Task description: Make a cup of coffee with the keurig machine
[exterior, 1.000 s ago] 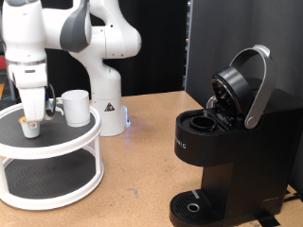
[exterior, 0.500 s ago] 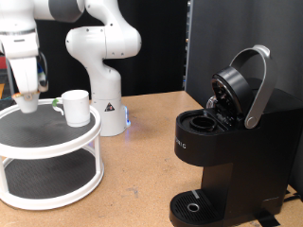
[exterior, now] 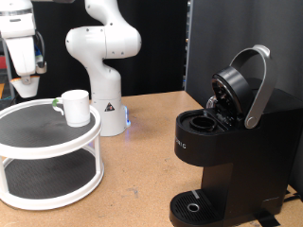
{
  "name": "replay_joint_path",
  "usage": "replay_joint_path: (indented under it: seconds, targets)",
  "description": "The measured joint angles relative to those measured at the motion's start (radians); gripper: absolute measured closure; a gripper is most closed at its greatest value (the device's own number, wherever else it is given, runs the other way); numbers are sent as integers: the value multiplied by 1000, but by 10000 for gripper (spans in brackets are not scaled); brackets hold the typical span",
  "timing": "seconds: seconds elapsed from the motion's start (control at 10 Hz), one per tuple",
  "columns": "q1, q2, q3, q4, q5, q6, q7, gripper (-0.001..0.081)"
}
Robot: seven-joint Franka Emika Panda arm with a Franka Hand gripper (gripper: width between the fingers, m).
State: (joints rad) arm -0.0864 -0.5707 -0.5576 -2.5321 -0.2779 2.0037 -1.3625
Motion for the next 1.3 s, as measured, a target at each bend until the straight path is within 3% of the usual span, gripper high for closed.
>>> replay_joint_path:
  seconds: [0.2,0.4,0.6,0.8,1.1,1.3]
  targets:
    - [41,1,1,-1,199,-2,75,711]
    - [91,1,18,10,334,-12,158,711]
    - [108,2,59,19,358,-12,249,711]
    - [111,2,59,16,379,-9,254,711]
    - [167,2,97,20,507,28,310,711]
    - [195,5,146,28,525,50,372,711]
